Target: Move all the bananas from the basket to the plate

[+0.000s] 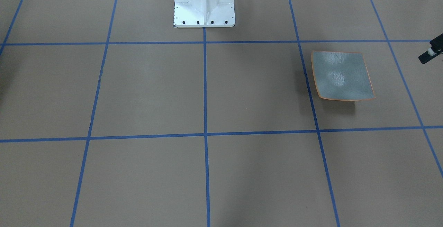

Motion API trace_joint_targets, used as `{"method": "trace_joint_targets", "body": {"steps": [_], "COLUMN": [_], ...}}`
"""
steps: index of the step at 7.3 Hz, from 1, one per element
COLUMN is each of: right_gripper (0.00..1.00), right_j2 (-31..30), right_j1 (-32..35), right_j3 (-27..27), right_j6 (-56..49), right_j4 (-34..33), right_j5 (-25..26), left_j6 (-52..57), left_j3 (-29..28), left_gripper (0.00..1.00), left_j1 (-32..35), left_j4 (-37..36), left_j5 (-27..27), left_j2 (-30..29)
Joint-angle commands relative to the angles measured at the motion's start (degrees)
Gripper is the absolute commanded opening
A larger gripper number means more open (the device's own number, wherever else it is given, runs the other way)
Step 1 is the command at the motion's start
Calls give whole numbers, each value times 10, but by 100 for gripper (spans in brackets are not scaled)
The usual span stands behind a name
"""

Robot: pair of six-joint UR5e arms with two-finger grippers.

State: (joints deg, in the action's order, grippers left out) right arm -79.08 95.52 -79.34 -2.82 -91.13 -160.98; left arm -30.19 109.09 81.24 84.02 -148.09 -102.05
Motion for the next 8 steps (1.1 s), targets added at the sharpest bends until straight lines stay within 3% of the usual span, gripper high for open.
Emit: {"method": "trace_joint_targets", "body": {"steps": [1,3,5,6,8], "right_gripper": [0,0,0,0,0], "right_j2": [5,65,131,146,147], "right_j1": [-112,-180,-279,-344,-413], "right_j3": [-95,-115,-161,-198,-210], "right_j6": [173,305,469,570,745], "right_j4": [72,118,133,160,291], "right_j5": [-15,-2,74,142,205], "left_j6": [-124,-257,-411,-487,-551], "left_j3": [-5,-6,-62,-102,-130], "left_gripper": [99,100,99,99,99], "left_j1": [-61,-127,-203,-233,-274], "left_j4": [0,8,111,166,193], "left_j5": [-2,1,31,47,85], "left_j2": [-79,-150,-217,-254,-302]}}
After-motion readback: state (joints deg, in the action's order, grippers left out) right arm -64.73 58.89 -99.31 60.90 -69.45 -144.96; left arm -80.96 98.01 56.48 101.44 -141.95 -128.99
